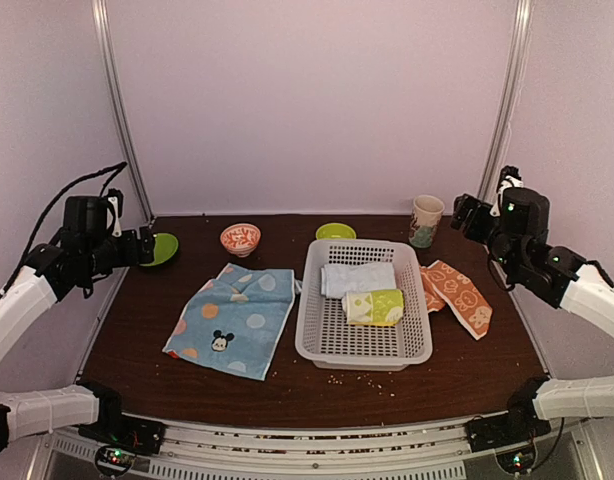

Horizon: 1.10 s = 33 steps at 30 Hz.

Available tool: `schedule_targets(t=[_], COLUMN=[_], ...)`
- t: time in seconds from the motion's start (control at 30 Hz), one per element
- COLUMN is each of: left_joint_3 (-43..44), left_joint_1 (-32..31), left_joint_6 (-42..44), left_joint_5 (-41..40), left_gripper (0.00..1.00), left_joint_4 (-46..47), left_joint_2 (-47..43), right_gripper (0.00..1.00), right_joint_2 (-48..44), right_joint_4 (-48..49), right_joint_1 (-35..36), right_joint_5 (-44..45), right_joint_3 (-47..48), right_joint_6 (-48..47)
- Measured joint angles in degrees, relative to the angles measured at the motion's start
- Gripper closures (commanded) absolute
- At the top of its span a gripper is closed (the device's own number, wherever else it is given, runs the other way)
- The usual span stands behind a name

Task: Roll the towels
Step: Move the bin to the center of the board.

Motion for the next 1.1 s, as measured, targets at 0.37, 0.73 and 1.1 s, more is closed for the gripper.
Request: schedule_targets(t=[0.37,0.73,1.1], left_joint_3=[3.85,2.97,2.97], left_joint_1=[0.00,0.31,0.31], left_joint_6=[3.67,4.70,4.48], left_joint_5=[5.70,9.14,10.84], left_gripper=[0.02,0.03,0.03], left_joint_4=[2.45,5.81,4.61], left_joint_2=[1.51,4.68,4.61], right_gripper=[0.13,0.29,0.52], right_joint_2=[3.41,14.12,23.78], right_joint_4=[-4.98,-7.56,-8.81], right_joint_1=[-0.15,-0.02,0.00], right_joint_5=[-11.43,-23.78,-25.46], right_joint_3=[2.95,-1.75,-1.99], right_joint_6=[-1.05,10.10,15.67])
